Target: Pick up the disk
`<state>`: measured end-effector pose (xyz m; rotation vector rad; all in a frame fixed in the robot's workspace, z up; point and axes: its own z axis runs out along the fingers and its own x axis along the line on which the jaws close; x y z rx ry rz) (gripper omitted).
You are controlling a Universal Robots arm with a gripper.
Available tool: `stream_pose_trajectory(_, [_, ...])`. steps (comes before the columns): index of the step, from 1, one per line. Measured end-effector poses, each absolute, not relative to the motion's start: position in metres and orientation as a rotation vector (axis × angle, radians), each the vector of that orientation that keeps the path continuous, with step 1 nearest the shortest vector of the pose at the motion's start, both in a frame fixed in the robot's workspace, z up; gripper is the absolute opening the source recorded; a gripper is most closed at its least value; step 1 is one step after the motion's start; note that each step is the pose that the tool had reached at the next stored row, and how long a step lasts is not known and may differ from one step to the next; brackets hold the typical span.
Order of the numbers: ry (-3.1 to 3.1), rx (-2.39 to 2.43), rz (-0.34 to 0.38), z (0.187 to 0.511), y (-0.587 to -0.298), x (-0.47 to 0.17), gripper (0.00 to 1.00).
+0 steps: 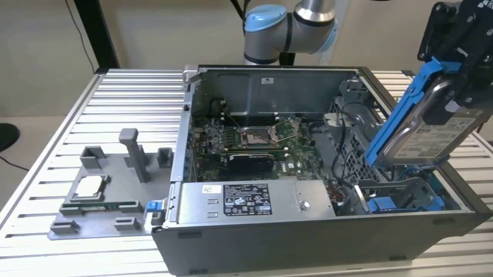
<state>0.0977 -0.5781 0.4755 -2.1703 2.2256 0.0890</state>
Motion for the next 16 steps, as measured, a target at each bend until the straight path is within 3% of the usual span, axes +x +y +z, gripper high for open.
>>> stream_pose_trajectory(16, [2.226, -2.169, 0.087, 0.465, -0.598, 0.108, 0.0])
